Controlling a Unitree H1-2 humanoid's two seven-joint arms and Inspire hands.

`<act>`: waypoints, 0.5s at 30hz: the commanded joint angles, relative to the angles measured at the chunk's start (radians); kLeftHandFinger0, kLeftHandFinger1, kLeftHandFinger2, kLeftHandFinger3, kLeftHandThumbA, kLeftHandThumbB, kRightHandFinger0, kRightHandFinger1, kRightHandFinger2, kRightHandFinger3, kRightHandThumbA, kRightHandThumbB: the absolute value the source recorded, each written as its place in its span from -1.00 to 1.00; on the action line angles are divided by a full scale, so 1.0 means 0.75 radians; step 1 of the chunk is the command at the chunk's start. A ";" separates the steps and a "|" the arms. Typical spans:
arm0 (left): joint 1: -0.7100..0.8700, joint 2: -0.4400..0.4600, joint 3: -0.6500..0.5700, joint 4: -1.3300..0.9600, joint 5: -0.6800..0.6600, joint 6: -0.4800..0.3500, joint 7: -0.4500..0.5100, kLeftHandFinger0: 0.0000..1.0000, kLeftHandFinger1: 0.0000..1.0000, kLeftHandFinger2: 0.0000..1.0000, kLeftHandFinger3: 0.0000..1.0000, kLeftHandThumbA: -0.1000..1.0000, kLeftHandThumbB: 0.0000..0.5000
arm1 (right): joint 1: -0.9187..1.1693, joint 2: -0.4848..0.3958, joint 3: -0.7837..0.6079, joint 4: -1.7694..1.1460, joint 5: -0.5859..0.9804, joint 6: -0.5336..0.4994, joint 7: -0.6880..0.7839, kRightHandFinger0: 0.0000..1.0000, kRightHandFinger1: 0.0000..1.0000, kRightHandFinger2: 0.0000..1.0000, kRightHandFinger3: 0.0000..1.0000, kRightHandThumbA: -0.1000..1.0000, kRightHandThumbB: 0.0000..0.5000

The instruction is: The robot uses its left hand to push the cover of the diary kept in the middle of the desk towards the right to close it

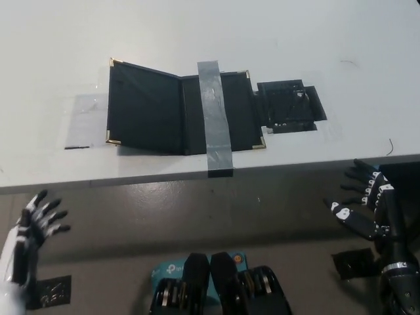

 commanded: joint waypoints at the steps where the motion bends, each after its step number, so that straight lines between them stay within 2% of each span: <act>1: -0.094 0.042 -0.026 -0.183 -0.089 0.057 -0.071 0.49 0.66 0.81 0.98 1.00 0.19 | -0.029 -0.020 0.005 -0.026 -0.041 -0.007 -0.017 -0.15 0.20 0.41 0.68 0.81 -0.69; 3: -0.127 0.044 -0.027 -0.241 -0.120 0.089 -0.074 0.49 0.68 0.84 0.99 1.00 0.15 | -0.033 -0.023 0.006 -0.029 -0.044 0.000 -0.014 -0.14 0.19 0.41 0.68 0.84 -0.67; 5: -0.184 0.050 -0.015 -0.317 -0.177 0.173 -0.066 0.51 0.67 0.83 0.96 1.00 0.13 | -0.034 -0.018 -0.002 -0.027 -0.024 -0.003 -0.009 -0.11 0.20 0.41 0.70 0.81 -0.69; 7: -0.272 0.050 0.011 -0.359 -0.234 0.264 -0.035 0.60 0.68 0.76 0.94 1.00 -0.04 | -0.036 -0.018 -0.004 -0.021 -0.025 -0.014 -0.011 -0.16 0.17 0.38 0.68 0.77 -0.70; 8: -0.297 0.052 0.020 -0.364 -0.246 0.295 -0.026 0.67 0.72 0.77 0.96 1.00 -0.01 | -0.034 -0.017 -0.004 -0.026 -0.026 -0.007 -0.012 -0.15 0.18 0.40 0.69 0.77 -0.68; 10: -0.348 0.058 0.041 -0.331 -0.274 0.308 -0.031 0.70 0.74 0.78 0.99 1.00 -0.02 | -0.028 -0.018 -0.004 -0.036 -0.017 0.003 -0.002 -0.12 0.22 0.45 0.73 0.76 -0.74; 11: -0.395 0.045 0.061 -0.297 -0.292 0.340 -0.009 0.73 0.78 0.85 1.00 1.00 -0.15 | -0.024 -0.018 0.000 -0.042 -0.023 0.007 -0.002 -0.10 0.24 0.47 0.74 0.75 -0.79; 15: -0.456 0.014 0.100 -0.196 -0.280 0.381 0.036 0.81 0.87 0.94 1.00 1.00 -0.34 | -0.015 -0.013 0.002 -0.052 -0.025 0.021 -0.003 -0.07 0.26 0.48 0.74 0.77 -0.70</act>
